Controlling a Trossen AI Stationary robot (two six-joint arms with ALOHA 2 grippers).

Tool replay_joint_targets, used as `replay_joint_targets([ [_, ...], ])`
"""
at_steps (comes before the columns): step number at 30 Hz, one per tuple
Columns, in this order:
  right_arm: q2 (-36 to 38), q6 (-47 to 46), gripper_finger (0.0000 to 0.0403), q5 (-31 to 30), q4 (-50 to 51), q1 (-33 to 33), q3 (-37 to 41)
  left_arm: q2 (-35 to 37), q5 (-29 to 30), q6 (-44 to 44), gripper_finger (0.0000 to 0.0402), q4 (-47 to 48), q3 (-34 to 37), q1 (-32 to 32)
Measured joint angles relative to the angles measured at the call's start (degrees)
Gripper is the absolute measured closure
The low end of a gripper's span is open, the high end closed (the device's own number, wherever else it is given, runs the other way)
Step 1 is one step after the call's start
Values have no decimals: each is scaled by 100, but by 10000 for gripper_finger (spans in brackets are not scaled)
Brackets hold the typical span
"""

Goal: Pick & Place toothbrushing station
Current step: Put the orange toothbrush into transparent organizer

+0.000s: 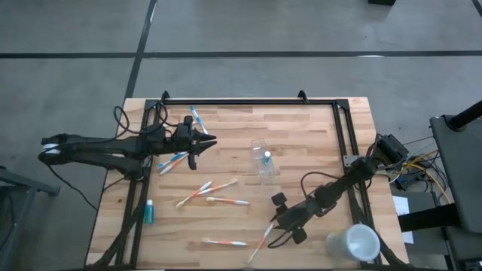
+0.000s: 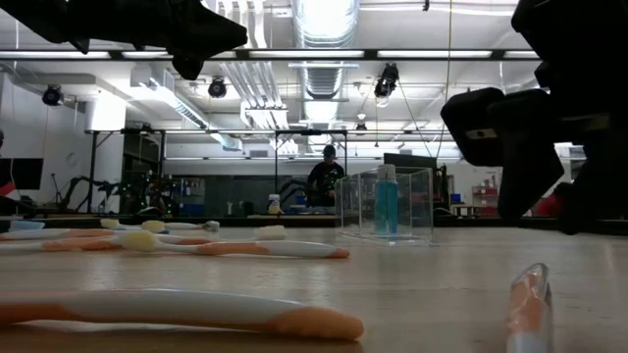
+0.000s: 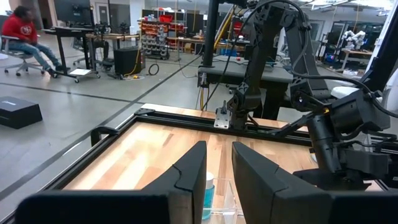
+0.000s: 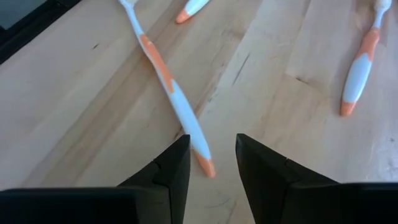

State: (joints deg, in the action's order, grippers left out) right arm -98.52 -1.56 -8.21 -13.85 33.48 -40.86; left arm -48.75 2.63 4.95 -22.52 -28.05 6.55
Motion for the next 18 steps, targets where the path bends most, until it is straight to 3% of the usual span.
replay_joint_targets([
  [7, 0, -423, 275, 125, 31, 0, 118, 0, 2, 0, 321, 0, 0, 0],
  [18, -9, 365, 276, 92, -235, -117, 190, 0, 0, 0, 321, 0, 0, 0],
])
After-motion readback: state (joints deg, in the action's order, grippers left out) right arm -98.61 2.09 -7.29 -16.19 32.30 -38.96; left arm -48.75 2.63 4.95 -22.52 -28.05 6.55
